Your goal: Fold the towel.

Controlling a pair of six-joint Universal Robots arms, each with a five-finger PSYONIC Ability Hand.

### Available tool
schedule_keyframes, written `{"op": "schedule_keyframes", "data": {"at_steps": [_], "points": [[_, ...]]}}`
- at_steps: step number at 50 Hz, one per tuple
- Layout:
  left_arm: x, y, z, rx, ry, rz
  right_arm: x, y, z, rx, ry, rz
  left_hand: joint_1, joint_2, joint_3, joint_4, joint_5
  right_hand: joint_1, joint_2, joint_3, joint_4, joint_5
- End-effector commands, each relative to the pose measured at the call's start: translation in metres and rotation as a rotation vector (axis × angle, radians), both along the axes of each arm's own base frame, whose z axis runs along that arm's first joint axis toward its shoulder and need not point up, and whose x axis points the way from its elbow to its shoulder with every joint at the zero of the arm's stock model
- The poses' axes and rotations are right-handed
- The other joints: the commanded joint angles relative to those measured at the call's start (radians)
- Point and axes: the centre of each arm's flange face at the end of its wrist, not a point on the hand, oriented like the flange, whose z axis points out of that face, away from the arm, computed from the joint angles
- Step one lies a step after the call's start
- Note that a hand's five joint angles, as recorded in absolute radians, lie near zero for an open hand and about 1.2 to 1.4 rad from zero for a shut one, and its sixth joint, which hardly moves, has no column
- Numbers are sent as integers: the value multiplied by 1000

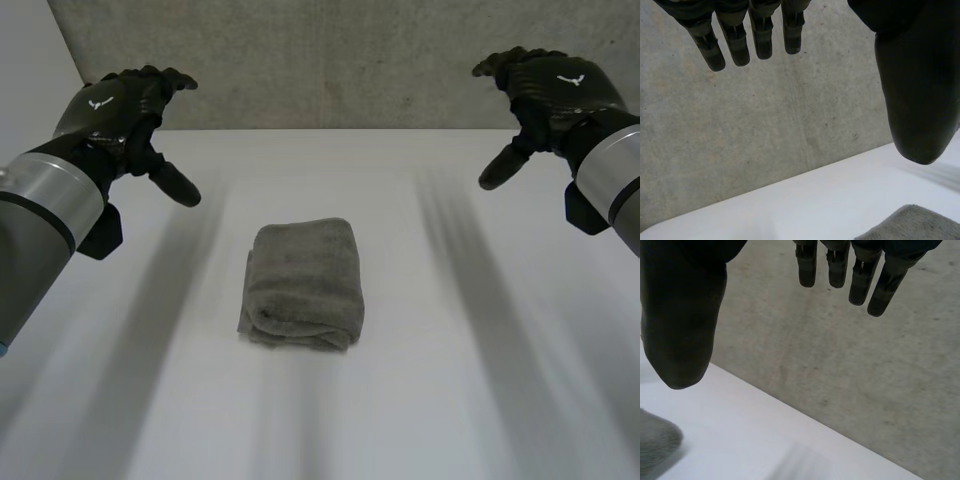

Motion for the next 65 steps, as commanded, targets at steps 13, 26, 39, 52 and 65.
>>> {"op": "schedule_keyframes", "data": {"at_steps": [13,26,39,52,65], "points": [[-2,2,-23,20,-5,-29,100,25,-107,240,88,442,-99,-61,-43,-50,-50,-56,-67,-21,-59,-57],[-8,6,-36,44,-11,-105,137,32,-178,315,180,525,-99,-61,-43,-50,-50,489,478,-21,-59,488],[-5,4,-30,7,1,-92,125,45,35,-402,-82,423,-99,-61,-43,-50,-50,1166,1155,-21,-59,1165],[34,-17,-7,-59,48,45,106,82,-25,-190,177,568,-99,-61,-43,-50,-50,1166,1155,-21,-59,1165],[37,-23,-18,-20,82,54,83,82,-101,6,465,505,-99,-61,-43,-50,-50,-56,-67,-21,-59,-57]]}}
